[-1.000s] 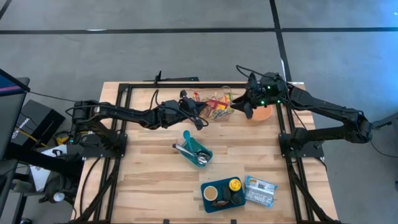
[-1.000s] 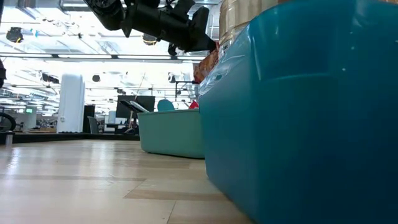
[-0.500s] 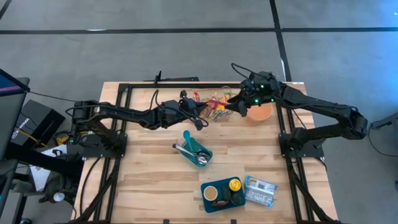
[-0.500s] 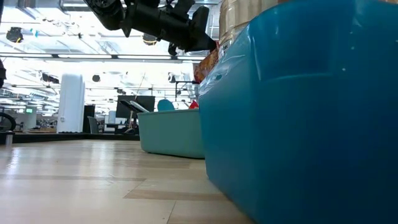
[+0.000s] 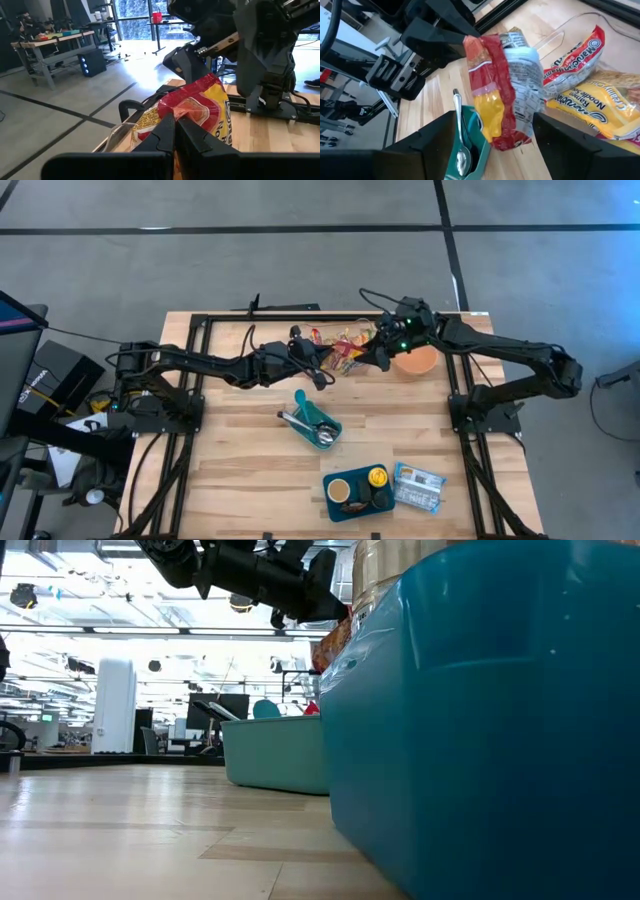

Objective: Pick & Place Food Item
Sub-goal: Put the red noodle pack into the transparent bin

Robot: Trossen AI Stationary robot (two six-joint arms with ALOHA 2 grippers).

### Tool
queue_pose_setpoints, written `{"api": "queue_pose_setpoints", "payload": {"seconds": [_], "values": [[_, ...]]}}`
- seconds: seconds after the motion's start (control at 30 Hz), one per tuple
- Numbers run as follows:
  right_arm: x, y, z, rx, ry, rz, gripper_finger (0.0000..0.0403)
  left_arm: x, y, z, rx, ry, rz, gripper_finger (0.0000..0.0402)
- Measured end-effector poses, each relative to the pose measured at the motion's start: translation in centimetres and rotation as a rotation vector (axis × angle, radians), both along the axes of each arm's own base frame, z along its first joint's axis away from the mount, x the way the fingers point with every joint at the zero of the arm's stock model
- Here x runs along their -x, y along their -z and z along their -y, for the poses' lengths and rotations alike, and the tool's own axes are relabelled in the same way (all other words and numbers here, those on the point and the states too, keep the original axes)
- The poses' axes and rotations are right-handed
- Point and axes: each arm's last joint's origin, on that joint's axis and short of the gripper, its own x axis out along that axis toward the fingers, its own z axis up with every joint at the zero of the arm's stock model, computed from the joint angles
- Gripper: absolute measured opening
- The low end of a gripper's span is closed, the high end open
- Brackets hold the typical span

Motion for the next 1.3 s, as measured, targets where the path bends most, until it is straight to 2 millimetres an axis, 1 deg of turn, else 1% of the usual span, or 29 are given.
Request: {"api": "queue_pose_setpoints", "payload": {"seconds": [0.1,0.17,0.27,0.5,0.6,0.93,1.0,1.17,1.3], "values": [[0.02,-0.03,0.00,0.010,-0.004,0.002,0.0250,0.01,-0.02,0.00,0.000,0.000,0.001,0.0000],[0.07,-0.08,0.01,0.015,-0.004,0.003,0.0236,0.01,-0.01,0.00,0.000,0.000,0.000,0.0000],[0.11,-0.07,0.06,0.015,-0.002,0.002,0.0204,0.01,-0.01,-0.01,0.000,0.000,0.000,0.0000],[0.10,-0.04,0.07,0.015,-0.002,0.000,0.0114,0.01,-0.04,-0.01,0.000,0.000,0.001,0.0000],[0.10,-0.04,0.07,0.015,-0.002,0.000,0.0081,0.01,-0.04,-0.01,0.000,0.000,0.001,0.0000],[0.10,-0.04,0.07,0.014,-0.001,0.000,0.0010,0.01,-0.03,-0.01,0.000,0.000,0.001,0.0000],[0.09,-0.05,0.07,0.015,-0.002,0.001,0.0003,0.01,-0.03,-0.01,0.000,0.000,0.001,0.0000],[0.09,-0.05,0.07,0.008,0.002,0.000,0.0002,0.01,-0.03,-0.01,0.000,0.000,0.001,0.0002],[0.10,-0.05,0.07,0.007,0.002,0.000,0.0001,0.00,-0.05,-0.01,0.000,0.000,0.001,0.0022]]}}
